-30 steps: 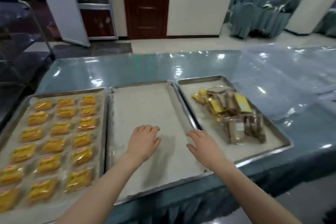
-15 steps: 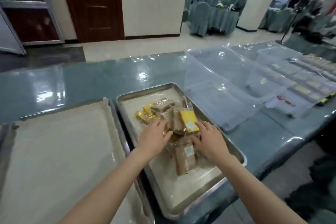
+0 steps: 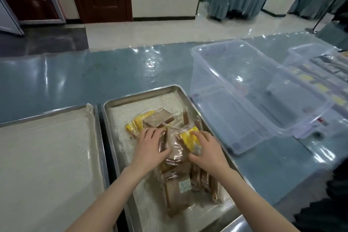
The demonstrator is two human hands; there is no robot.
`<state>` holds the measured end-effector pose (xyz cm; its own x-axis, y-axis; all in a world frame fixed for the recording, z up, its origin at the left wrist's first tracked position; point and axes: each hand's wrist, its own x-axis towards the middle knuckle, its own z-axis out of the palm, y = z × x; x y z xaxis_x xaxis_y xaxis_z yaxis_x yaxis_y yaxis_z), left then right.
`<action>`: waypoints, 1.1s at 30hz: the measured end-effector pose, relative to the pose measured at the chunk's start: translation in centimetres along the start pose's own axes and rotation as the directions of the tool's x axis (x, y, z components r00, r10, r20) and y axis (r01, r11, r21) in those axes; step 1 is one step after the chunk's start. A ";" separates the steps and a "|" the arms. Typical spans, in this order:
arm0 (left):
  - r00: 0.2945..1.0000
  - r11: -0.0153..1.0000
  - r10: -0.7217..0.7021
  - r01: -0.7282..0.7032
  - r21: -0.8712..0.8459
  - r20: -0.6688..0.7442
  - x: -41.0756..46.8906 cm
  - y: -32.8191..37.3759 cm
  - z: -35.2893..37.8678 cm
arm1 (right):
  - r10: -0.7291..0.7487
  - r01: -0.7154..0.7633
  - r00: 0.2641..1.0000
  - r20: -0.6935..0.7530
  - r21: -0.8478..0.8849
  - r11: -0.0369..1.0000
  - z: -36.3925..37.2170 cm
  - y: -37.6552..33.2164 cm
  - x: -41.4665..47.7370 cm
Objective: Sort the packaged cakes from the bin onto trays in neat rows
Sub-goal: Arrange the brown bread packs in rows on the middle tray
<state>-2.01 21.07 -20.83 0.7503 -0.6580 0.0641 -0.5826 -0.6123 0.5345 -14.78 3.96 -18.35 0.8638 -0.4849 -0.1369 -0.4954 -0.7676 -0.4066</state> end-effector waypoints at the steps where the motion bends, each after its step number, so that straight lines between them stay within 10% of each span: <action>1: 1.000 1.000 -0.005 0.005 -0.006 0.002 -0.1 0.0 -0.2 | -0.001 0.001 1.000 -0.018 -0.019 1.000 -0.4 0.7 0.2; 9: 0.983 0.985 -0.150 0.139 0.098 0.105 -1.0 1.6 -0.8 | 0.034 -0.019 0.986 0.161 -0.095 0.995 -1.0 3.5 1.4; 21: 0.948 0.908 -0.315 0.313 -0.278 0.038 -5.8 2.5 -2.2 | -0.449 0.455 0.890 0.081 -0.084 0.887 0.0 0.6 0.3; 33: 0.809 0.618 -0.577 0.345 -0.706 -0.109 -12.2 0.1 -5.0 | -0.443 0.333 0.874 0.198 0.419 0.844 4.3 -7.0 -1.2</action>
<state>-9.67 31.22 -17.36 0.9776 -0.1313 -0.1644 0.1196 -0.2962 0.9476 -11.97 11.69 -19.25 0.9930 -0.0010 -0.1181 -0.0919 -0.6341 -0.7678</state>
